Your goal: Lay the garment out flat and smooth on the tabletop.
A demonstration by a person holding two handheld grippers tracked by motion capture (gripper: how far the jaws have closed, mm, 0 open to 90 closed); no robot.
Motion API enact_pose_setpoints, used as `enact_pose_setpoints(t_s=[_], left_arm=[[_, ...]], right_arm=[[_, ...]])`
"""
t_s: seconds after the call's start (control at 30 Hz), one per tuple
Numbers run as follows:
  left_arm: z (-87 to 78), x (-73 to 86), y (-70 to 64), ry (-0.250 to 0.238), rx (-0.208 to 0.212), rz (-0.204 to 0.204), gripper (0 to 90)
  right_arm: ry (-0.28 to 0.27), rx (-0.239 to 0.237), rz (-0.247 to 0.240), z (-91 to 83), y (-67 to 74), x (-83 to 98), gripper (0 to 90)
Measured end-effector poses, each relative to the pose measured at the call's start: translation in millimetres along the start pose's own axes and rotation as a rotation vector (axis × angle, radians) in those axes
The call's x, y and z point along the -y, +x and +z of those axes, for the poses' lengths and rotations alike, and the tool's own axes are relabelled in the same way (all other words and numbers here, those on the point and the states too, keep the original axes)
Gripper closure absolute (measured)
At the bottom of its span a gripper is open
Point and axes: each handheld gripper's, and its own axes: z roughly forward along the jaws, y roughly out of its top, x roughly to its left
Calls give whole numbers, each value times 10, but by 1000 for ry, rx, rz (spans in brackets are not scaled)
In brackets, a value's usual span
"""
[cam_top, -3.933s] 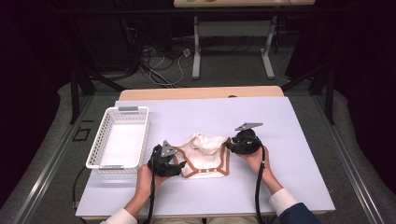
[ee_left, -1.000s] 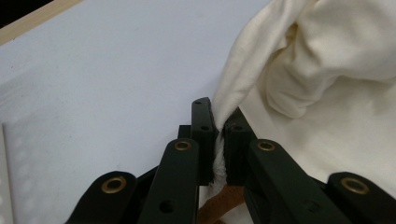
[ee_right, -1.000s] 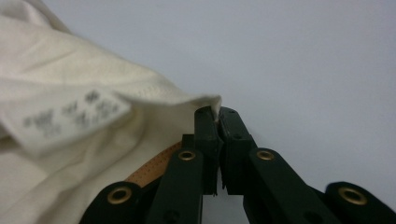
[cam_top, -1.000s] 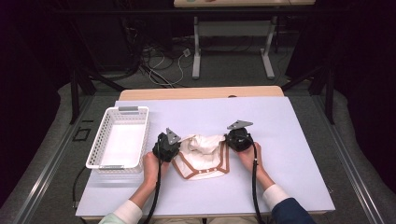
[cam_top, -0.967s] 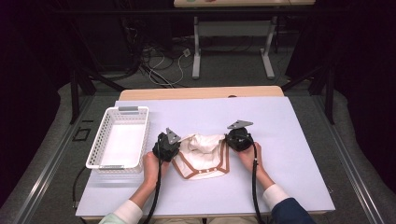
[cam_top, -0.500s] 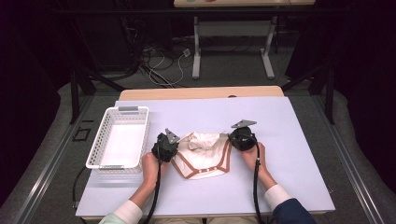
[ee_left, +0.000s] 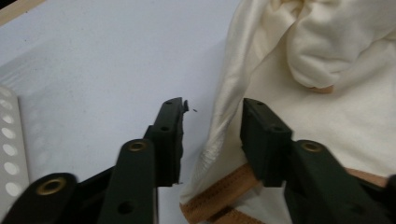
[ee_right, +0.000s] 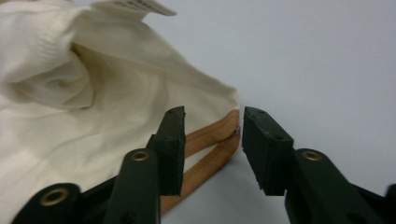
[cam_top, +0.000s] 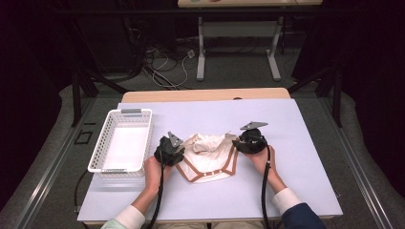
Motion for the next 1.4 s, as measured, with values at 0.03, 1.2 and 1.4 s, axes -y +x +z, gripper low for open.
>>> enact_pose_setpoints(t_s=[0.03,1.2,1.4], left_arm=[[-30,-2,-11,-6,2,4,528],[-11,114,3,38,286,35,501],[3,141,50,10,287,-4,709]], right_arm=[[1,-5,-1,-14,9,2,515],[88,-165,-103,-17,426,168,455],[72,-124,-121,-28,430,190,648]])
